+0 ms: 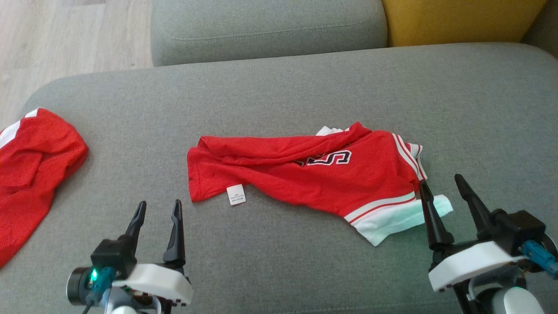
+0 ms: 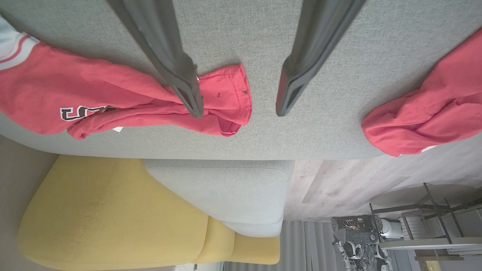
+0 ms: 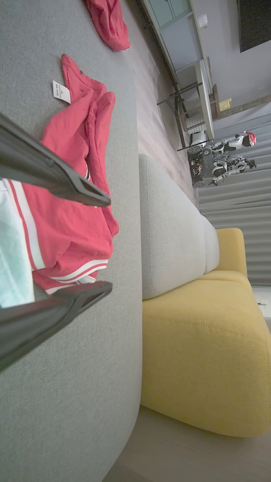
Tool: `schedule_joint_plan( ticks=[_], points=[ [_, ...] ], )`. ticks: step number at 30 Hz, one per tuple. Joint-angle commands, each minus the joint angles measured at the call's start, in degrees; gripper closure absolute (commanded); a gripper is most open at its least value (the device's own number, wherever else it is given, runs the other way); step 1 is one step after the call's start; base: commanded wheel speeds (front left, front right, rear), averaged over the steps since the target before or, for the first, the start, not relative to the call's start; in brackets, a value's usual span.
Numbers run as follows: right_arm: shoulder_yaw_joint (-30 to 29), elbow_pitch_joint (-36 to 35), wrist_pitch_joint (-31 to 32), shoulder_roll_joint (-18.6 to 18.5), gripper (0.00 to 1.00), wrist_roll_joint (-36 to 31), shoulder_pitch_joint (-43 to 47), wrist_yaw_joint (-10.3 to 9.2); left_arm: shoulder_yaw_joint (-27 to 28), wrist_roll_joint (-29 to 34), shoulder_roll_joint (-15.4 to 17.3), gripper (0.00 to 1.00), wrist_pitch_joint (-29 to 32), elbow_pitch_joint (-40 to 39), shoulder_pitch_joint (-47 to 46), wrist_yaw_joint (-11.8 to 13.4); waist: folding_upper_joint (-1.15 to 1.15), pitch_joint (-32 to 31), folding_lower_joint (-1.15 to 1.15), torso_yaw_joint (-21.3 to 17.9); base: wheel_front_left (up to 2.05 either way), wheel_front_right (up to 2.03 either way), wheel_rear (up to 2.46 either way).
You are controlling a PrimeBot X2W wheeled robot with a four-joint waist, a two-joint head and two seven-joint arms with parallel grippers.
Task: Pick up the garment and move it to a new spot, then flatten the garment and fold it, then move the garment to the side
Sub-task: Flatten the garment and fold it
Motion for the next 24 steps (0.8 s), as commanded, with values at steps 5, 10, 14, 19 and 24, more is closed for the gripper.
schedule_joint_plan(
  ticks=[5,10,14,19,24],
  points=[
    [1.5,-2.2,0.0,0.0,0.00,0.0,-1.7,-0.05,1.8,-0.4,0.9,0.00,0.0,-2.4,-2.3,0.8,0.00,0.3,0.00,0.2,0.00,0.00,0.00],
    [1.4,-2.3,-0.1,0.2,0.00,0.4,-2.5,-0.05,0.9,-0.1,0.5,0.00,0.8,-2.0,-6.4,0.4,0.00,2.0,0.00,0.5,0.00,0.00,0.00],
    [1.4,-2.2,-0.4,0.3,0.00,0.6,-3.4,-0.05,0.0,-0.3,0.0,0.00,2.2,0.7,-11.4,-1.0,0.00,3.7,0.00,0.4,0.00,0.00,0.00],
    [2.3,-1.2,-0.8,0.5,0.00,0.8,-5.2,-0.05,-0.7,-2.3,-1.3,0.00,5.8,11.9,-19.2,-3.5,0.00,6.3,0.00,-0.9,0.00,0.00,0.00],
    [2.9,0.4,-1.2,0.7,0.00,1.3,-6.2,-0.05,0.0,-4.7,-2.3,0.00,7.8,23.6,-23.1,-4.6,0.00,7.8,0.00,-2.7,0.00,0.00,0.00]
  ],
)
